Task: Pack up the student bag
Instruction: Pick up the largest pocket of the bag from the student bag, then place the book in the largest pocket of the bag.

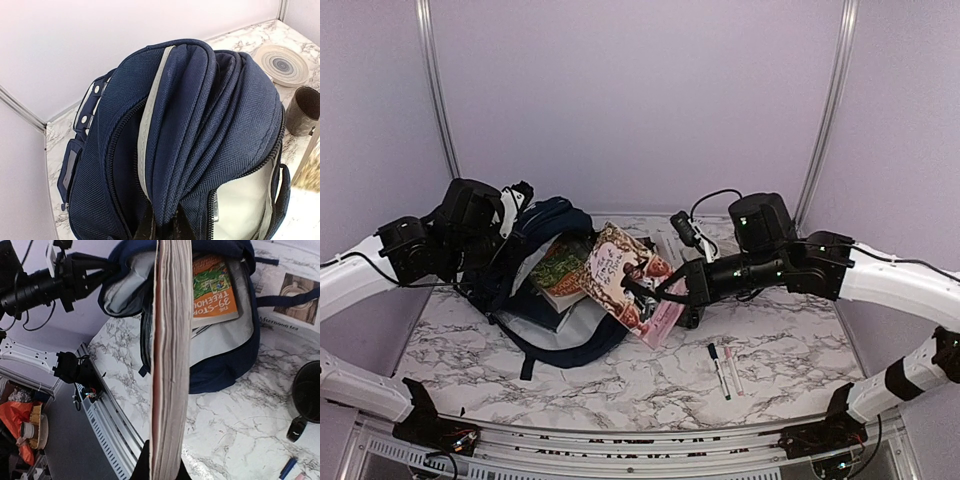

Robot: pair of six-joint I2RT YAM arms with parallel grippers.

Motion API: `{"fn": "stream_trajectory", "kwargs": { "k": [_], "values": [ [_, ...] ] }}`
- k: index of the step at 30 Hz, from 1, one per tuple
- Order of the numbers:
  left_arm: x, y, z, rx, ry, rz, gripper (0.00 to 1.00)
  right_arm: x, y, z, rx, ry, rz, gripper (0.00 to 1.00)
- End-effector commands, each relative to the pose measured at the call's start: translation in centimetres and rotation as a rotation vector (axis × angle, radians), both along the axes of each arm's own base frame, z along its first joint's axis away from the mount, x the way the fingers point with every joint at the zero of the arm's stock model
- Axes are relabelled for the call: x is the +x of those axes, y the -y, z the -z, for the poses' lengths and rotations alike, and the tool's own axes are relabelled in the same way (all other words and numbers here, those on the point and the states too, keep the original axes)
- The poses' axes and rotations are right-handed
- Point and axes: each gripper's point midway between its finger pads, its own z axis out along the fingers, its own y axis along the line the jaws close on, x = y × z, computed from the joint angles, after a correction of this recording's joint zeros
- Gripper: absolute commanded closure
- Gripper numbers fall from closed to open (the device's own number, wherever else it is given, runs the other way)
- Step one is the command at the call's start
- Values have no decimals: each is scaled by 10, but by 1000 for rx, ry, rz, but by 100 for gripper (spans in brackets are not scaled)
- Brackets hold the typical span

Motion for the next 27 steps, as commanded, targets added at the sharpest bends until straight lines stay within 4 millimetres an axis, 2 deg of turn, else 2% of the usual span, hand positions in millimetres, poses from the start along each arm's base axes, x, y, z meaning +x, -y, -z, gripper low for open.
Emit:
{"fn": "stream_trajectory", "kwargs": {
  "k": [1, 3, 6, 8, 14, 16, 22, 23, 25, 27],
  "values": [
    [-4, -6, -56, -86, 156, 0, 100, -21, -43, 30, 71, -273, -122, 100],
    [-7, -6, -64, -108, 168, 12, 100, -9, -57, 40, 97, -358, -118, 100],
    [-12, -6, -74, -133, 182, 32, 100, 19, -88, 26, 224, -362, -123, 100],
    [-16, -6, -83, -154, 196, 47, 100, 44, -110, 18, 232, -326, -125, 100],
    [-26, -8, -96, -163, 228, 86, 100, 105, -164, 26, 266, -357, -85, 100],
    [-29, -10, -97, -156, 237, 96, 100, 121, -177, 38, 260, -363, -56, 100],
    [-31, -6, -97, -127, 246, 137, 100, 155, -202, 40, 353, -380, 27, 100],
    [-31, -6, -97, -127, 246, 141, 100, 161, -203, 42, 357, -383, 57, 98],
    [-32, -4, -93, -128, 241, 149, 100, 169, -205, 51, 359, -393, 107, 84],
    [-32, -5, -89, -121, 236, 150, 100, 168, -207, 56, 355, -394, 117, 72]
  ]
}}
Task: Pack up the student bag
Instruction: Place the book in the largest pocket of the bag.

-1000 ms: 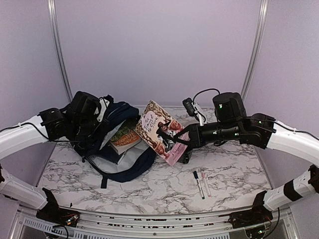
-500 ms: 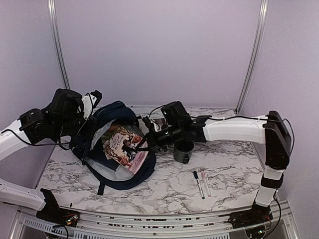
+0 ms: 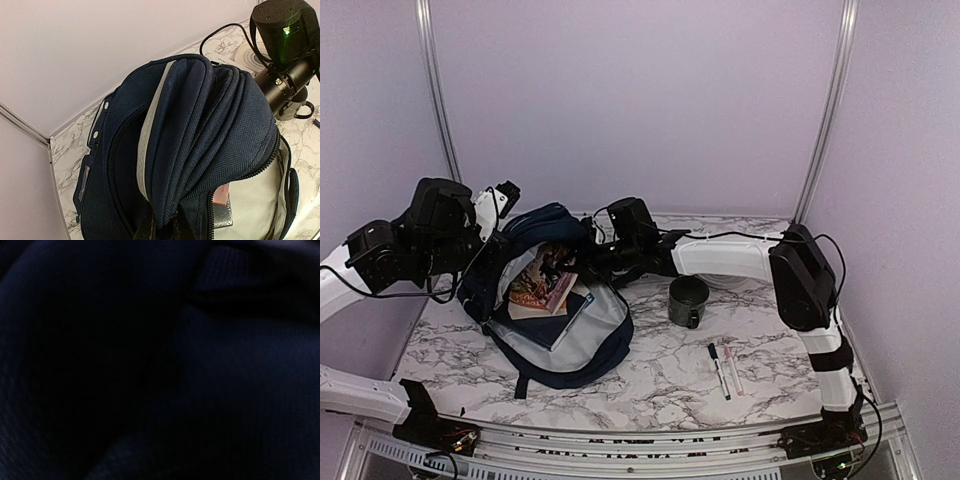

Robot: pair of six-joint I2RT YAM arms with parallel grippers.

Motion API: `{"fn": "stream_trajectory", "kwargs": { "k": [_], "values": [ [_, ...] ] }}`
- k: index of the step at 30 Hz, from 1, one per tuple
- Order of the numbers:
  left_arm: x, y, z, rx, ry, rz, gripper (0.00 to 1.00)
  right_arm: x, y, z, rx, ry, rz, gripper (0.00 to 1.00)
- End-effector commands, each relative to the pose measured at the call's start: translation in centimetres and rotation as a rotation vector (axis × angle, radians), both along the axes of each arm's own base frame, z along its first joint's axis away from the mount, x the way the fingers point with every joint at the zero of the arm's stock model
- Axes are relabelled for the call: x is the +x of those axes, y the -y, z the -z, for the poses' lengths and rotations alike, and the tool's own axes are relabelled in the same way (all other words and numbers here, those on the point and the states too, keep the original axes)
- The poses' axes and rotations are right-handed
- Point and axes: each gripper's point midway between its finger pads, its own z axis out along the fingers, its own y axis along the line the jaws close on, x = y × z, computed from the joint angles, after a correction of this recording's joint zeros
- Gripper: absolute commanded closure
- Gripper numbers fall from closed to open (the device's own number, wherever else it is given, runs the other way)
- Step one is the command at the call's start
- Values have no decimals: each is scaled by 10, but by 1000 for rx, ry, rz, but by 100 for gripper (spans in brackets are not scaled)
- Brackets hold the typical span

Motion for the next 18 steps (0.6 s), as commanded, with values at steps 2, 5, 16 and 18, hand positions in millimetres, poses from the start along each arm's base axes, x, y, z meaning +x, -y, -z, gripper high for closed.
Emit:
{"fn": "stream_trajectory", "kwargs": {
  "k": [2, 5, 16, 18],
  "values": [
    [0, 7, -57, -146, 179, 34, 100, 10, -10, -29, 45, 70, 60, 62],
    [-1, 4, -56, -139, 187, 28, 100, -12, -3, -24, -72, 157, -4, 50],
    [11, 1, -22, -34, 132, -6, 100, 16, 170, -68, -570, 464, 86, 25],
    [13, 2, -18, -21, 120, -11, 100, 42, 204, -63, -587, 427, 149, 27]
  ]
}}
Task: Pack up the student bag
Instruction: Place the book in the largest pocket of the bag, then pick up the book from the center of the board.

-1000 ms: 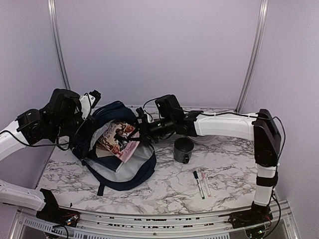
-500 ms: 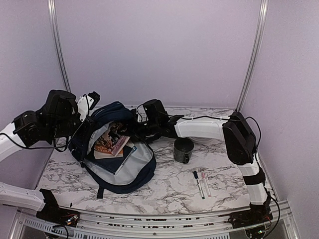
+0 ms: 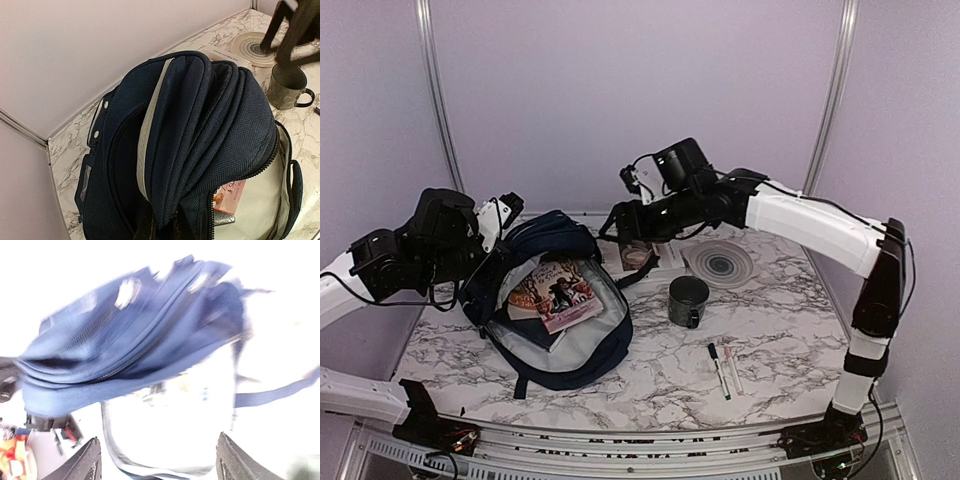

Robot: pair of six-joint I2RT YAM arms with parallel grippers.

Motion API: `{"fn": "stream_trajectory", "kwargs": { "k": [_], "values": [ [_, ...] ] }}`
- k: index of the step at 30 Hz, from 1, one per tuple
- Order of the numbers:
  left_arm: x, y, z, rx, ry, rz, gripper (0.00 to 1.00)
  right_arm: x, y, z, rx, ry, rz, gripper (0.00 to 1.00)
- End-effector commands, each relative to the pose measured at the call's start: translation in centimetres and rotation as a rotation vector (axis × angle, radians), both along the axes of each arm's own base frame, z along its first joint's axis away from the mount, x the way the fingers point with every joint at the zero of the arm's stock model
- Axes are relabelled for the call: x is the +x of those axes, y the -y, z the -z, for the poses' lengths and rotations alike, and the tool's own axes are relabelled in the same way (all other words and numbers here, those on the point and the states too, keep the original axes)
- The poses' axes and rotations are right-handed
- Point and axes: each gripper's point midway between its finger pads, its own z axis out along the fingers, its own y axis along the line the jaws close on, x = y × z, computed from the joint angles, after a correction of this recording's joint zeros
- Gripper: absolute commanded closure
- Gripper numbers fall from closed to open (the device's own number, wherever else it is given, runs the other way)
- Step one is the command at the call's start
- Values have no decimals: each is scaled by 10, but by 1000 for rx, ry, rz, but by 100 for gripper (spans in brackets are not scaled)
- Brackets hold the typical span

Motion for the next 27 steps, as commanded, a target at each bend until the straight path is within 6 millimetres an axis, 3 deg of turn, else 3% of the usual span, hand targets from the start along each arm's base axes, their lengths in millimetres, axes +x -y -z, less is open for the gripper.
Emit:
{"fn": "stream_trajectory", "kwargs": {
  "k": [1, 5, 8, 13, 18, 23, 27],
  "values": [
    [16, 4, -33, -53, 118, -30, 100, 73, 109, 28, -165, 2, 185, 27],
    [18, 9, -24, -39, 98, -15, 100, 125, 151, 69, -161, -107, 263, 33],
    [21, 11, -14, -16, 79, -14, 100, 157, 166, 99, -145, -172, 299, 34],
    [24, 15, -3, 0, 49, -4, 100, 196, 149, 135, -110, -221, 272, 40],
    [25, 18, 7, 13, 22, 5, 100, 210, 133, 168, -71, -266, 244, 51],
    [30, 16, 18, 40, -9, -12, 100, 209, 125, 174, -31, -283, 222, 61],
    [33, 16, 27, 46, -41, -18, 100, 197, 109, 174, 87, -342, 155, 61]
  ]
}}
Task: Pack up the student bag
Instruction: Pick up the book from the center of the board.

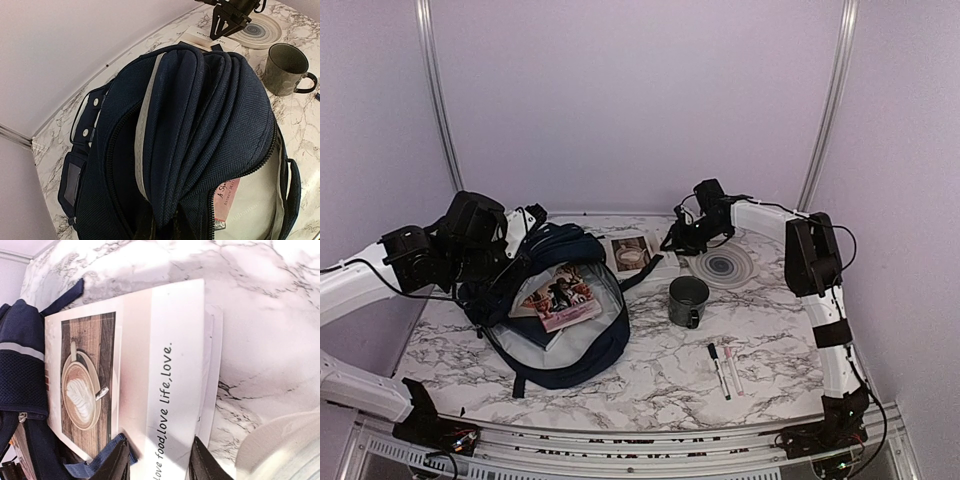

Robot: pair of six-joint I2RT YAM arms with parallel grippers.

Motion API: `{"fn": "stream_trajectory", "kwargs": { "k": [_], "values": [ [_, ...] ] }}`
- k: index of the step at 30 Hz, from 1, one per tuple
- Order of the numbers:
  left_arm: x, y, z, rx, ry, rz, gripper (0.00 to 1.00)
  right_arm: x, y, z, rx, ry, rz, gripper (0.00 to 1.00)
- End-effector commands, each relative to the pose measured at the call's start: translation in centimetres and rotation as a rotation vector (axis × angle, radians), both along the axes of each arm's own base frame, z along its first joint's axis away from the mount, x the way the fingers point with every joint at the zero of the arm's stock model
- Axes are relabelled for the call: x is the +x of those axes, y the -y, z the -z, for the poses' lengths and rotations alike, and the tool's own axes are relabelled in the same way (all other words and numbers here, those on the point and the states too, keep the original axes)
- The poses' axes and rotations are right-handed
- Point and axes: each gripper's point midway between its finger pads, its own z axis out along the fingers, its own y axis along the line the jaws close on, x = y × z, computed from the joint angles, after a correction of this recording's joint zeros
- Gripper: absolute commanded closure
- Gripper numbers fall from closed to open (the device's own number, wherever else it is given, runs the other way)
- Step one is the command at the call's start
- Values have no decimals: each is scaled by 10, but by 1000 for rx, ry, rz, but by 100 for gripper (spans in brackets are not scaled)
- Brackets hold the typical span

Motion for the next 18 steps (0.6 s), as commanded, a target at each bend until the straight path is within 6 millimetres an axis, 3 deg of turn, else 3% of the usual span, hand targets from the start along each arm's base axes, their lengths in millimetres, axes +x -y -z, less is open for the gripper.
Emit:
{"fn": "stream_trajectory", "kwargs": {
  "k": [1, 6, 10, 14, 18],
  "values": [
    [18, -6, -6, 2, 34, -52, 100, -7, -25, -14, 171, -15, -51, 60],
    [22, -4, 9, 15, -31, -66, 100, -5, -29, 1, 213, -65, -18, 62],
    [18, 0, 7, -11, -40, -44, 100, -7, -32, 9, 223, -82, -19, 75],
    [18, 0, 5, -21, -35, -41, 100, -11, -36, 3, 250, -75, -37, 97],
    [19, -1, 3, -20, -31, -48, 100, -14, -39, -11, 289, -72, -50, 100]
  ]
}}
